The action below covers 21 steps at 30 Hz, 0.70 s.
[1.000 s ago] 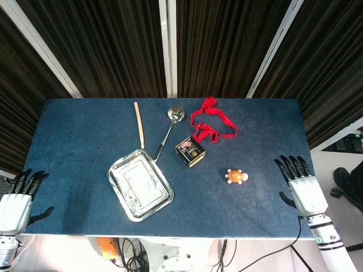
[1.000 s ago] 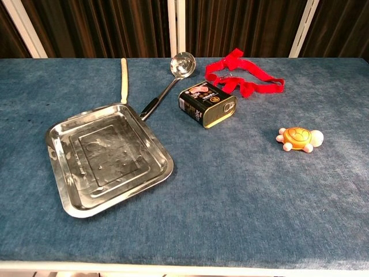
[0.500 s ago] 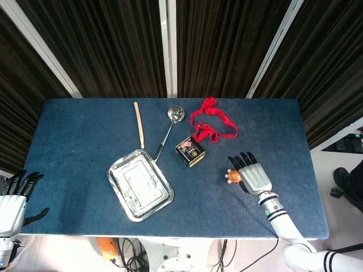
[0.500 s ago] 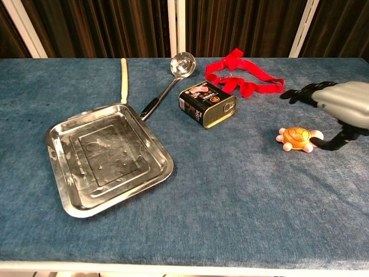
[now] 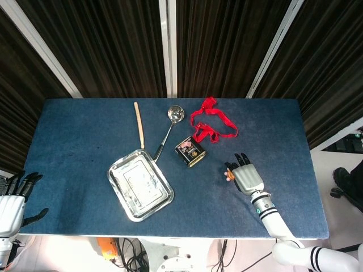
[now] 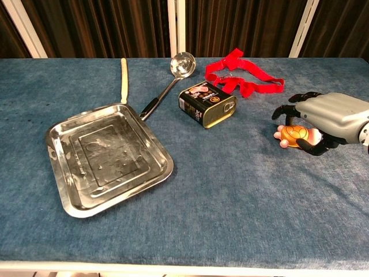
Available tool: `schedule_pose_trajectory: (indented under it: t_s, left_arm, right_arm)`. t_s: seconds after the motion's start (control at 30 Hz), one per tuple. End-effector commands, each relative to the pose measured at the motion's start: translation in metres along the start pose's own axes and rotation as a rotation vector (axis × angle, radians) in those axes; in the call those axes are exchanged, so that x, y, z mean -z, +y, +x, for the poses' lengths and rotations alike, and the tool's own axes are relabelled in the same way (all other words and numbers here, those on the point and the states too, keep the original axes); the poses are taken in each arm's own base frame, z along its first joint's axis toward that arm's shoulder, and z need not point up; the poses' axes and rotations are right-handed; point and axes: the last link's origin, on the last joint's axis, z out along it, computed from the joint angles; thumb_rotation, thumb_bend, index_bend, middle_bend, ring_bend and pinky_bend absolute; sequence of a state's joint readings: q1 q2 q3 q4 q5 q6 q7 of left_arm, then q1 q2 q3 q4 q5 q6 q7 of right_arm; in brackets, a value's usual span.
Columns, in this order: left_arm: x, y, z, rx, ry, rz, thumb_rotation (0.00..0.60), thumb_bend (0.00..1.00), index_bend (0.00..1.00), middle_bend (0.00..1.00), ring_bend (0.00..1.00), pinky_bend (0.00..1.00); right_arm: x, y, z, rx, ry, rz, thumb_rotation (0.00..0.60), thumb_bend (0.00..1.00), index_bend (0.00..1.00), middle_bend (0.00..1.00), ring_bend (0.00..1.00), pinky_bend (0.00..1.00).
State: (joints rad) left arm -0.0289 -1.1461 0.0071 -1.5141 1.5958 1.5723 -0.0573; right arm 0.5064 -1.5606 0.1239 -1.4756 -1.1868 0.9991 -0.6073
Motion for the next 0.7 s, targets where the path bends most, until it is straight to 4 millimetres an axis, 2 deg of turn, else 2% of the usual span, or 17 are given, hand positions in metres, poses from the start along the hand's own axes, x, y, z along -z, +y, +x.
schedule_pose_trajectory:
  t_s: [0.03,0.17,0.23,0.33,0.47,0.57,0.6,0.67,0.7]
  left_arm:
    - [0.000,0.000,0.000,0.000,-0.001,-0.001,0.600,0.14,0.16,0.13,0.00,0.10]
    - [0.000,0.000,0.000,0.000,-0.001,0.001,0.600,0.14,0.16,0.13,0.00,0.10]
    - [0.000,0.000,0.000,-0.001,-0.003,0.002,0.600,0.14,0.16,0.13,0.00,0.10]
    - [0.000,0.000,-0.001,0.000,-0.004,0.002,0.600,0.14,0.16,0.13,0.00,0.10]
    - [0.000,-0.001,-0.001,0.000,-0.003,0.002,0.600,0.14,0.16,0.13,0.00,0.10]
    - [0.001,-0.001,-0.001,0.000,-0.003,0.003,0.600,0.14,0.16,0.13,0.00,0.10]
    - [0.001,-0.001,-0.001,0.000,-0.003,0.003,0.600,0.14,0.16,0.13,0.00,0.10]
    - [0.001,-0.001,-0.001,-0.001,-0.004,0.002,0.600,0.14,0.16,0.13,0.00,0.10]
    - [0.000,-0.001,-0.001,-0.001,-0.004,0.002,0.600,0.14,0.16,0.13,0.00,0.10]
  right_arm:
    - [-0.001,-0.002,-0.003,0.002,0.031,-0.001,0.600,0.46,0.49,0.53,0.06,0.00]
    - [-0.003,-0.005,-0.003,-0.008,0.099,0.005,0.600,0.55,0.79,0.76,0.24,0.00]
    - [-0.004,-0.005,-0.004,-0.015,0.143,0.013,0.600,0.58,0.91,0.85,0.32,0.00]
    - [-0.005,-0.004,-0.007,-0.014,0.183,0.021,0.600,0.62,1.00,0.95,0.43,0.00]
    - [-0.006,-0.002,-0.011,-0.001,0.193,0.025,0.600,0.62,1.00,0.97,0.45,0.00]
    - [-0.004,0.001,-0.014,0.008,0.184,0.035,0.600,0.57,0.97,0.90,0.41,0.00]
    - [-0.003,0.002,-0.014,0.014,0.178,0.038,0.600,0.54,0.92,0.85,0.37,0.00]
    - [-0.002,0.005,-0.015,0.029,0.162,0.038,0.600,0.45,0.69,0.65,0.22,0.00]
    - [-0.001,0.006,-0.015,0.034,0.155,0.037,0.600,0.43,0.61,0.59,0.18,0.00]
